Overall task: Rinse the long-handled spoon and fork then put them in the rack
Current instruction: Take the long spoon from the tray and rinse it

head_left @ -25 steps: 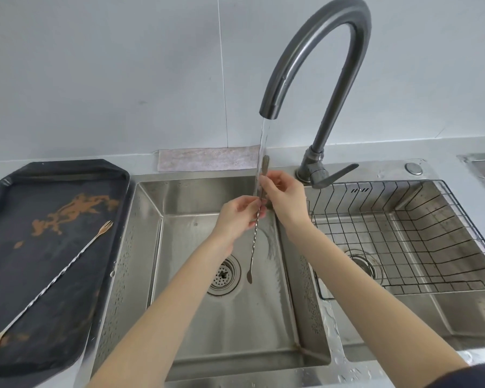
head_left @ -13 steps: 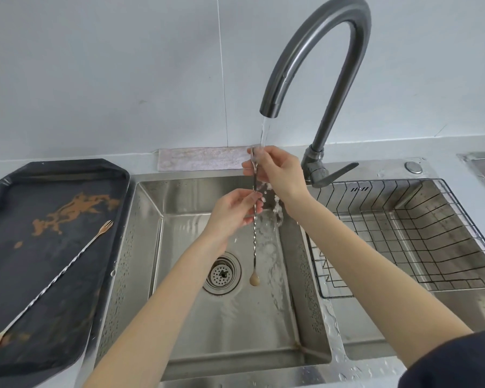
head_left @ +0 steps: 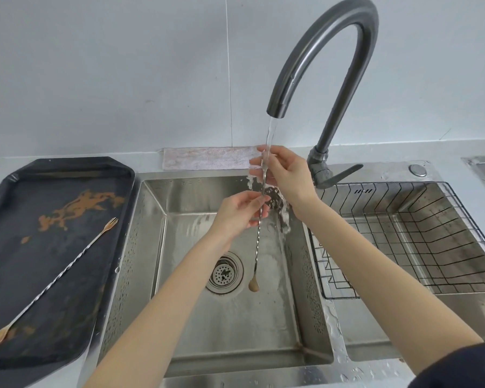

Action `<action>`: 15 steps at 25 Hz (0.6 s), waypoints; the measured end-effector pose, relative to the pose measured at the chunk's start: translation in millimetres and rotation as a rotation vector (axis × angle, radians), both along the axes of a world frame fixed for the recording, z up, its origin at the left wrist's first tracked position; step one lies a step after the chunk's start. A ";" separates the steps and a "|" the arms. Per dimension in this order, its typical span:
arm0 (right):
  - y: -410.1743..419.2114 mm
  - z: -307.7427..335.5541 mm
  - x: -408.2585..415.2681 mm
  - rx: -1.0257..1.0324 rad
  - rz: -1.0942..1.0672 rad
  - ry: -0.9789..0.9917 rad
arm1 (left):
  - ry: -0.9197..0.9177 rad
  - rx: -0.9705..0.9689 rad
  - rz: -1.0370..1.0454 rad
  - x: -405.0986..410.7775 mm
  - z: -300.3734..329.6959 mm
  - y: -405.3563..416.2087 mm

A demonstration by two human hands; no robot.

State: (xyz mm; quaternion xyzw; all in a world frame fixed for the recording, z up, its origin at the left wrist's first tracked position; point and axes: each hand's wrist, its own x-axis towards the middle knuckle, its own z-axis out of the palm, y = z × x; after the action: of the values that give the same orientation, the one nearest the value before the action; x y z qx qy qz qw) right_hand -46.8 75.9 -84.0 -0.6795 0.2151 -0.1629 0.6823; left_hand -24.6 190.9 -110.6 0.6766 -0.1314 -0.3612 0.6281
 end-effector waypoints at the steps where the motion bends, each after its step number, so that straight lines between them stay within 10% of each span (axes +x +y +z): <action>1: -0.1 -1.5 -0.5 0.011 0.011 -0.013 | -0.001 0.001 -0.003 0.4 0.1 0.8; 15: -1.4 0.8 -7.3 -0.054 0.072 0.121 | -0.044 0.061 -0.004 4.4 -1.5 -1.0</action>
State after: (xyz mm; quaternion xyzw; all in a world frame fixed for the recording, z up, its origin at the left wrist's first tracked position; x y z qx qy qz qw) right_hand -54.1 74.5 -83.1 -0.7136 0.2270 -0.1024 0.6548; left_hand -20.3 189.9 -112.1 0.7029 -0.1353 -0.3513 0.6034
